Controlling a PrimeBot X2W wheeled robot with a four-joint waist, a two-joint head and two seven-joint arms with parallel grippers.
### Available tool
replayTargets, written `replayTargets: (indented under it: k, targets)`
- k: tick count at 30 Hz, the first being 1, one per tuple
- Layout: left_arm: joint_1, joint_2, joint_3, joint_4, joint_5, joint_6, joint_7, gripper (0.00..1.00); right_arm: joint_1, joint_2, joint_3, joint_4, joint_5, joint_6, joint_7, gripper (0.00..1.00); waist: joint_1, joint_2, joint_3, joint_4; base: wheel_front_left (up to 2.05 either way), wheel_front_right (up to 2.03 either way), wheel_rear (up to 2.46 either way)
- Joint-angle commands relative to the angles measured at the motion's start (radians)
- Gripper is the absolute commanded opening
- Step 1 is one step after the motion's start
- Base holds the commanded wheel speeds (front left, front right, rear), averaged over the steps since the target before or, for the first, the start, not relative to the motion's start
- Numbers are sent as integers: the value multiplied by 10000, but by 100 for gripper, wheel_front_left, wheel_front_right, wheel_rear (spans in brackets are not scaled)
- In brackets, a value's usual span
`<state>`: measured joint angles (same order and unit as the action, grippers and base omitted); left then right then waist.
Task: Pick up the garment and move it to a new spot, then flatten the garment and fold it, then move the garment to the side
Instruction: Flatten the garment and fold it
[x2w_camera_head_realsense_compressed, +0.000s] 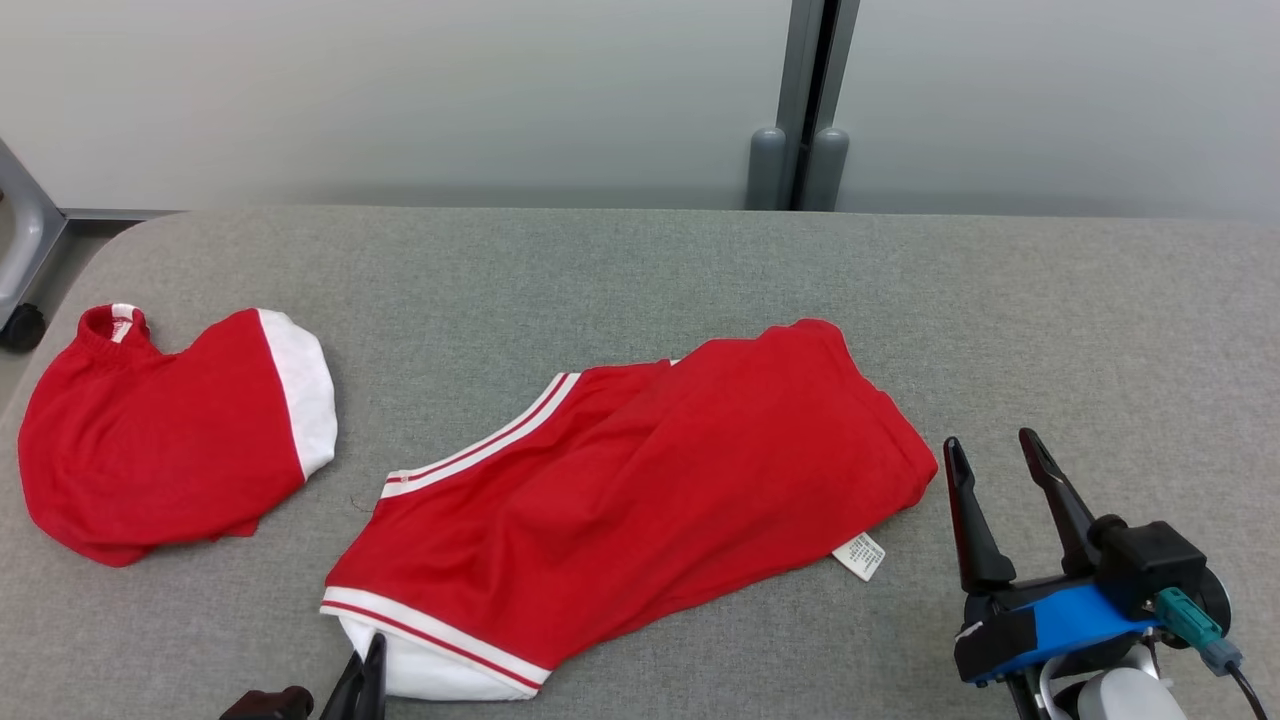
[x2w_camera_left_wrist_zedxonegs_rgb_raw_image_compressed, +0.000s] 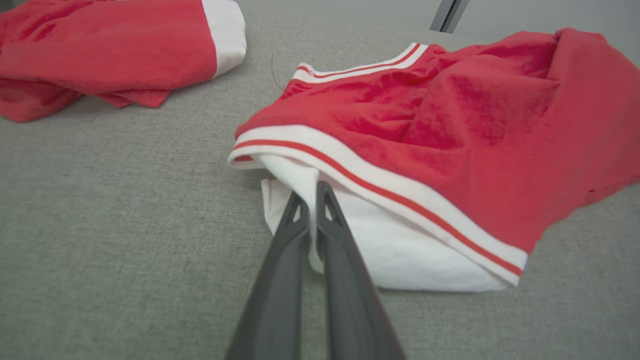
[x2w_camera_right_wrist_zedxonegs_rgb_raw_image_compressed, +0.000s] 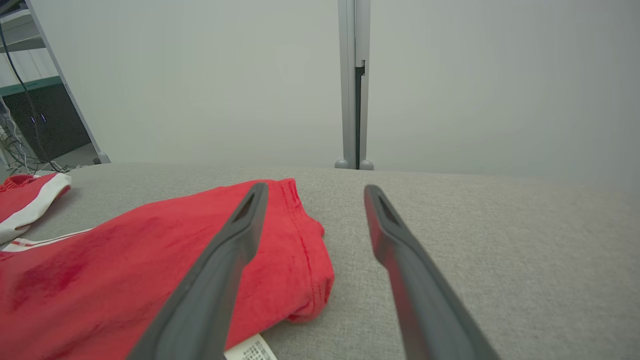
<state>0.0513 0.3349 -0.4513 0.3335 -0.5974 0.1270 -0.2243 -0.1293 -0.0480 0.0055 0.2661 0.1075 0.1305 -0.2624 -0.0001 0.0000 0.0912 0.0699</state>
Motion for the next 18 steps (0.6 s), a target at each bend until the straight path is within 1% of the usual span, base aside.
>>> replayTargets:
  k: [1,2,5,9,11,12,13,14,15,17,18]
  targets:
    - [-18,-27,61,-123,-38,75,-41,45,1,-44,13,23,8,5,-38,100,1,0,2,16,0,0,0]
    - [-88,-2,92,-212,33,129,-89,100,-17,-44,21,34,6,5,-38,100,1,0,-2,15,0,0,0]
    - [-233,122,210,-422,188,260,-177,100,-47,-44,47,42,0,5,-38,100,1,0,-7,-10,0,0,0]
    - [-504,418,545,-1040,525,474,-320,100,-66,-44,32,29,-33,5,-38,100,1,0,20,-127,0,0,0]
    - [-860,685,809,-1577,767,493,-354,100,-124,-46,31,-11,-44,5,-38,100,1,0,120,-270,0,0,0]
    - [-860,685,809,-1577,767,493,-354,100,-124,-46,31,-11,-44,5,-38,100,1,0,120,-270,0,0,0]
    - [-1218,863,920,-1841,906,501,-362,100,-197,-43,64,-28,-44,5,-38,100,1,0,214,-387,0,0,0]
    - [-1218,863,920,-1841,906,501,-362,100,-197,-43,64,-28,-44,5,-38,100,1,0,214,-387,0,0,0]
    - [-1712,1019,1085,-2059,965,461,-359,100,-297,-44,101,-48,-37,5,-38,100,1,0,336,-546,0,0,0]
    - [-1966,1113,1135,-2165,1007,446,-306,100,-343,-46,126,-74,-33,5,-38,100,1,0,419,-645,0,0,0]
    - [-2511,1299,1221,-2254,1076,366,-181,100,-396,-44,120,-114,-9,5,-38,100,1,0,561,-829,0,0,0]
